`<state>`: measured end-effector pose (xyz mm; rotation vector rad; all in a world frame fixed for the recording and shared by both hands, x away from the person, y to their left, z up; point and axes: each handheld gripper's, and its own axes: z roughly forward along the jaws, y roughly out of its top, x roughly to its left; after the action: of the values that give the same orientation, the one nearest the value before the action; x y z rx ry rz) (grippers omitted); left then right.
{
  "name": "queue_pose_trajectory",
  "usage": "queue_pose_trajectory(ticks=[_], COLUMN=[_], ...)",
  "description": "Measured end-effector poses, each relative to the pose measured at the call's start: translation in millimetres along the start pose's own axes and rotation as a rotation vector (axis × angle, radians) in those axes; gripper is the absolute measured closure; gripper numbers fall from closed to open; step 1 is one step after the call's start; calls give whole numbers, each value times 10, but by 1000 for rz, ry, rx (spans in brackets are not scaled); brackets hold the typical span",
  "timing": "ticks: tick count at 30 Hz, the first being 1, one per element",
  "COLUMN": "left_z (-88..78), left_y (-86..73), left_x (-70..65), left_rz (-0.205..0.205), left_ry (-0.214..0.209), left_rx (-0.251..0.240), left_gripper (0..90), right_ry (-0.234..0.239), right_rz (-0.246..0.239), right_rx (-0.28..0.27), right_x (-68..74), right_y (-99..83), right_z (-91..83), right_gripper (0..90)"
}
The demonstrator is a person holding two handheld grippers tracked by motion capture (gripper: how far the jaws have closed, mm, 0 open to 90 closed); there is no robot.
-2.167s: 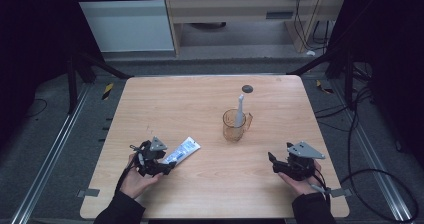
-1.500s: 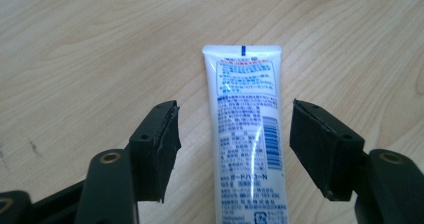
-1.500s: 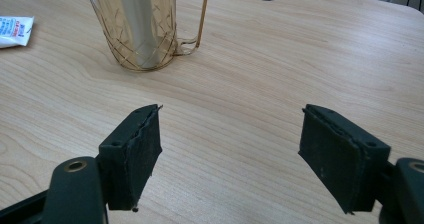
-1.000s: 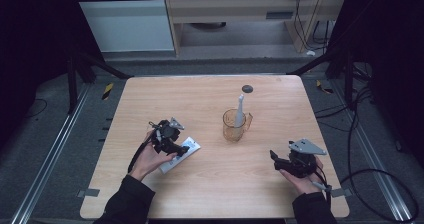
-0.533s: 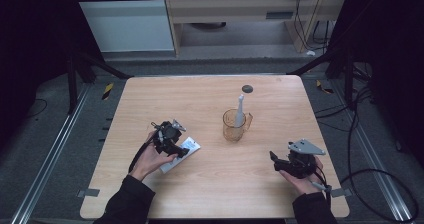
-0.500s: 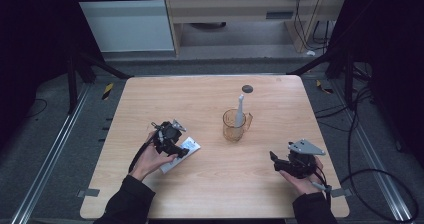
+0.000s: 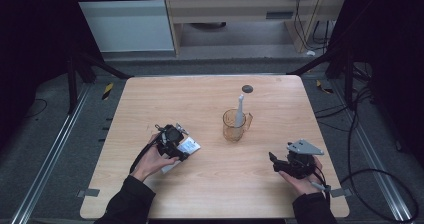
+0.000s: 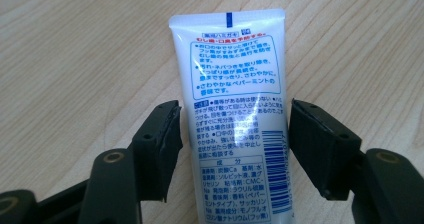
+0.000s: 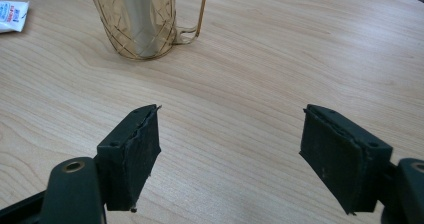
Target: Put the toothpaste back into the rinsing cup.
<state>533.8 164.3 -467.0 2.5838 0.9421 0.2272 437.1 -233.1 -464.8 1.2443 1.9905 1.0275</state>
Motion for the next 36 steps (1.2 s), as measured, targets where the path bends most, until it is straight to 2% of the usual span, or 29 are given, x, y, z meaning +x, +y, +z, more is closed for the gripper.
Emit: queue_pose_trajectory(ticks=[14, 18, 24, 28, 29, 32, 36], left_z=[46, 29, -48, -73, -79, -129, -275], left_y=[-2, 3, -15, -30, -36, -45, -42], left_x=[-5, -20, -4, -3, 3, 9, 12], left_rz=[-15, -28, -72, -100, -96, -109, -133], left_ry=[-4, 0, -4, -2, 0, 0, -5], left_rx=[23, 24, 5, -5, -8, -39, -117], left_gripper=[422, 482, 632, 664, 667, 671, 673], right_ry=[3, 4, 3, 2, -1, -1, -5], right_rz=[-3, -2, 2, 7, 3, 7, 7], right_rx=[7, 9, 12, 16, 16, 21, 23], right_x=[-4, -3, -13, -19, -24, -25, -37], right_y=[-3, -3, -8, -12, -14, -19, -28], right_z=[11, 11, 12, 11, 15, 15, 17], right_gripper=[237, 238, 239, 239, 239, 239, 238])
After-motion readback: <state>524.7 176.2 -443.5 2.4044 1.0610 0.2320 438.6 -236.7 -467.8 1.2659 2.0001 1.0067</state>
